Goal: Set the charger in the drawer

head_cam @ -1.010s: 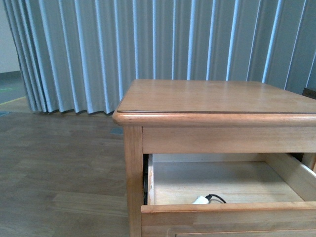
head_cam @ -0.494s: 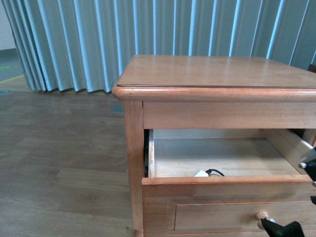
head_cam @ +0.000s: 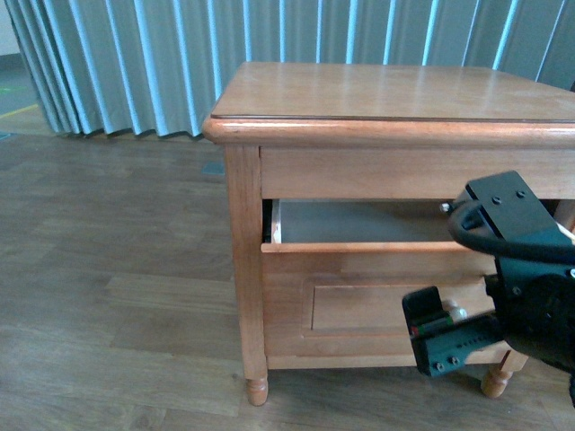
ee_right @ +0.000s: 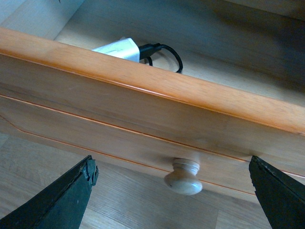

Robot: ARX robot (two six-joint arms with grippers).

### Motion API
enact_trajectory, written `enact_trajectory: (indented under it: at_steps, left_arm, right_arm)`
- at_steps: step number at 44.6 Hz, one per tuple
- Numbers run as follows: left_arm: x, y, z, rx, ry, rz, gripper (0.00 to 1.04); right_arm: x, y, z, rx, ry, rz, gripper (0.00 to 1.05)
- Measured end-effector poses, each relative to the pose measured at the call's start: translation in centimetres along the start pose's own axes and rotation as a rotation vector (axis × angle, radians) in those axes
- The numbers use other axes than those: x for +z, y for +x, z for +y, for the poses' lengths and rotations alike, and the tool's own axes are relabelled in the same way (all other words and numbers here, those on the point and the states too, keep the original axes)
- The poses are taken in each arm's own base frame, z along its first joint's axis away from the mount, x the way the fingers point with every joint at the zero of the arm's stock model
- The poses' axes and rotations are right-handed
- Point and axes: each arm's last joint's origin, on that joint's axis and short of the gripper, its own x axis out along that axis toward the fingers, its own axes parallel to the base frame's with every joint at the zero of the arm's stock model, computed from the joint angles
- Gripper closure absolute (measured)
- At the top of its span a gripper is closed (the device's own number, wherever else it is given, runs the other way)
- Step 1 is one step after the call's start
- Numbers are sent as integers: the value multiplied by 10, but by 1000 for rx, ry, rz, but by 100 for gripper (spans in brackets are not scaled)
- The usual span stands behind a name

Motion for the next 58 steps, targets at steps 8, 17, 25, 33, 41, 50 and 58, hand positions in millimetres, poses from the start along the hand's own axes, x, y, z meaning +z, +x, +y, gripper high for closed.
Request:
enact_trajectory:
  at_steps: [8,17,25,33,41,50,58]
  left_arm:
    - [0,0,0,0,0,0,6]
    - [0,0,0,0,0,0,6]
    - [0,0,0,0,0,0,6]
    - [0,0,0,0,0,0,6]
    - [0,0,0,0,0,0,6]
    - [0,0,0,0,0,0,6]
    - [0,0,0,0,0,0,6]
  right_arm:
    - [18,32,11,-11,0,-24,8]
    - [36,56,23,-17,1,-60,8]
    - [56,74,30,-32,8,-99,8]
    - [56,90,39,-33,36,-70,8]
    - [52,95,41,-25,50,-57,8]
    - [57,70,24,-7,42,-113,8]
    - [67,6,-8,-16,68,-184,8]
